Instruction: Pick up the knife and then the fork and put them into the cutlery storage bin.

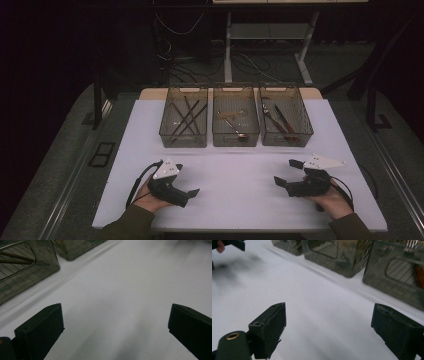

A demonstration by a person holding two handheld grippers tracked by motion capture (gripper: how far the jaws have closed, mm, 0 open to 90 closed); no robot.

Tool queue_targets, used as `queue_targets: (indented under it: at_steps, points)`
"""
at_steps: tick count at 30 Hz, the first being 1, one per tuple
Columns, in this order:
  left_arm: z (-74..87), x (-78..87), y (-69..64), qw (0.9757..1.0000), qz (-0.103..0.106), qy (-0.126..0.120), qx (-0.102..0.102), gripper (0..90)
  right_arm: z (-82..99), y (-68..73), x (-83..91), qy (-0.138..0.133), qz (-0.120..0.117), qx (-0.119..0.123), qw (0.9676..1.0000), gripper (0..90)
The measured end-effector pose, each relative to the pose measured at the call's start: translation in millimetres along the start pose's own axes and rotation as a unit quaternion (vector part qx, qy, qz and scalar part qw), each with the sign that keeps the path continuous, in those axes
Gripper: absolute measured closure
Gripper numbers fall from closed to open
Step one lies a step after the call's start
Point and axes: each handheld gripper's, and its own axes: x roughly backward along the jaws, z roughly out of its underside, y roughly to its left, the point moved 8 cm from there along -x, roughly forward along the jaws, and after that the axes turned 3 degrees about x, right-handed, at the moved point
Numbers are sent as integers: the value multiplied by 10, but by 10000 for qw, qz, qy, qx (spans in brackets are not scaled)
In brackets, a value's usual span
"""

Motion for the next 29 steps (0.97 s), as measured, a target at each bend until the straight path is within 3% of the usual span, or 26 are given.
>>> queue_targets:
  at_steps: [6, 14, 29]
  points:
    - [-3, 1, 2, 10000, -10, -5, -27, 0, 122, 60, 45, 90, -79, 26, 9999, 128]
    - [7, 2, -2, 10000, 15, 18, -23, 0, 233, 57, 112, 205, 12, 166, 9997, 128]
    - [11, 4, -5, 10000, 23, 29, -37, 0, 231, 28, 118, 204, 38, 160, 9997, 128]
